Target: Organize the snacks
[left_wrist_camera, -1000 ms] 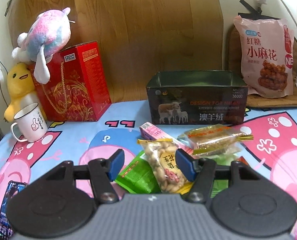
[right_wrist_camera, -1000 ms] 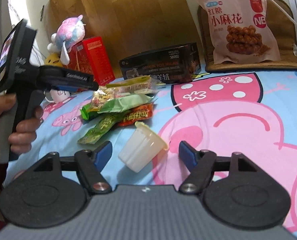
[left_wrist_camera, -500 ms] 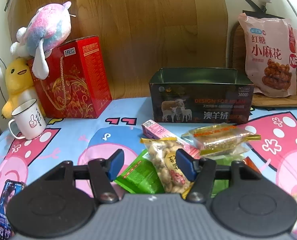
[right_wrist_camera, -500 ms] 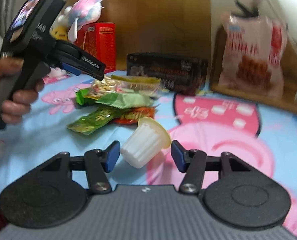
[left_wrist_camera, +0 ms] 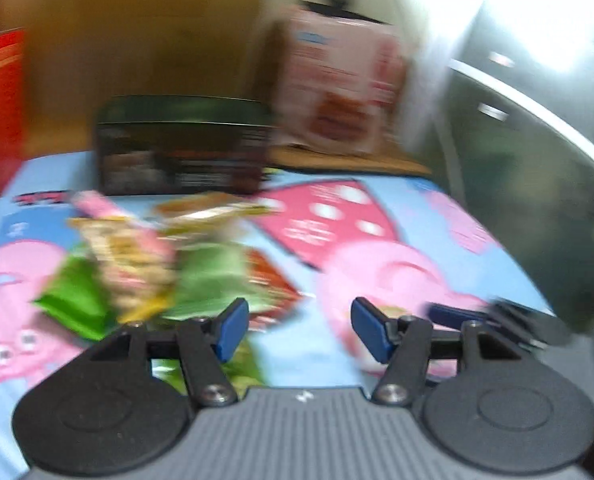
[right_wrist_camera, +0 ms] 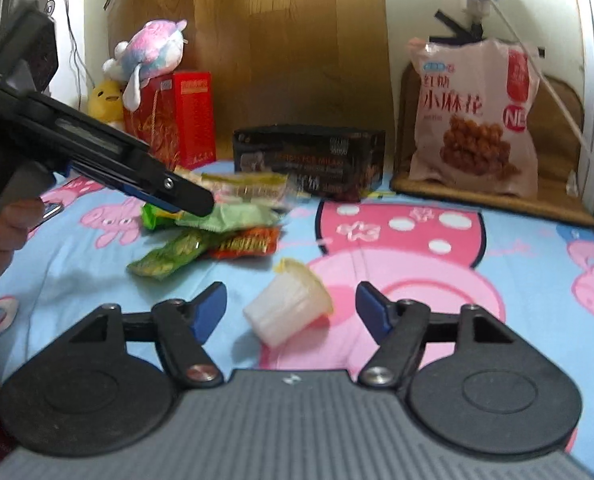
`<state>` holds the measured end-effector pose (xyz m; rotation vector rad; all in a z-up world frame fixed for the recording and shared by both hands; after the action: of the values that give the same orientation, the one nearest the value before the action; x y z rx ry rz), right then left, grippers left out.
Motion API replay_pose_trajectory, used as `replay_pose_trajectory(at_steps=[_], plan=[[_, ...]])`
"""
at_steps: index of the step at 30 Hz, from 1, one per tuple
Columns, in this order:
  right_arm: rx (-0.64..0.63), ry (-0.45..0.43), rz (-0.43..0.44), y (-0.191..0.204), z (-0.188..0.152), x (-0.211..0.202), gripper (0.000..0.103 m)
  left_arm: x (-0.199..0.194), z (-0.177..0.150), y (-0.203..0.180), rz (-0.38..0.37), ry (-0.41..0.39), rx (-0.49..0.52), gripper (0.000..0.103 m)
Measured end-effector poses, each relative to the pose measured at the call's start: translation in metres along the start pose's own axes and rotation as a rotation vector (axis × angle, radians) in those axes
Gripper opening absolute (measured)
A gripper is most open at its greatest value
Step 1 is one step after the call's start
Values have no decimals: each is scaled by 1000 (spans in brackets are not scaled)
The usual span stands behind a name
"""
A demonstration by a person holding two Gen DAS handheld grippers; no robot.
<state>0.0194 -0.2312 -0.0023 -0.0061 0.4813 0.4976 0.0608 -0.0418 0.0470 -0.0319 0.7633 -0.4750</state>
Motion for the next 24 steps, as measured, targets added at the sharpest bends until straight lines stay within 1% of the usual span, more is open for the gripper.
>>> replay_pose_trajectory(at_steps=[2, 4, 5, 6, 7, 8, 9, 10, 13, 15, 18, 20, 22, 24], plan=[[18, 31, 8, -2, -4, 3, 73, 7, -2, -14, -43, 14, 37, 57], [40, 60, 30, -3, -6, 7, 71, 22, -4, -24, -45, 54, 52, 55], [45, 65, 37, -2, -7, 8, 68, 31, -6, -27, -39, 79, 55, 52], [47, 67, 42, -2, -7, 10, 62, 40, -7, -31, -38, 108, 55, 50], [50, 71, 50, -2, -6, 13, 60, 48, -9, -33, -69, 127, 42, 51], [53, 73, 58, -2, -7, 15, 55, 52, -11, -32, -118, 144, 26, 42], [53, 78, 54, -2, -7, 19, 48, 57, -10, -32, -150, 165, 12, 38], [47, 81, 45, -2, -7, 22, 45, 58, -9, -33, -156, 168, 0, 36], [26, 68, 33, -2, 3, 30, 44, 55, -1, -31, -121, 131, 10, 36], [11, 19, 33, -4, 16, 34, 40, 49, 12, -24, -106, 103, 1, 35], [-25, -34, 64, -8, 42, 46, 40, 37, 40, -8, -62, 34, -12, 35], [-54, -69, 85, -11, 64, 62, 39, 35, 61, 3, -19, -16, -27, 35], [-86, -102, 97, -15, 89, 83, 38, 39, 85, 16, 17, -62, -43, 35], [-104, -117, 103, -19, 113, 107, 38, 50, 109, 34, 54, -88, -75, 35]])
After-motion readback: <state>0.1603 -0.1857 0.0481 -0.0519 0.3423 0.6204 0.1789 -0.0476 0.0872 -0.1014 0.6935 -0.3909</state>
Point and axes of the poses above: each gripper's, at about its wrist camera, not at the fingertips, and x roughly the way its jaws point, y to its left, z to its top, the point moved 1 cm from there along x, roughly the way its jaws point, and after that the axes turned 6 degrees about z, right-handed, at the moved point
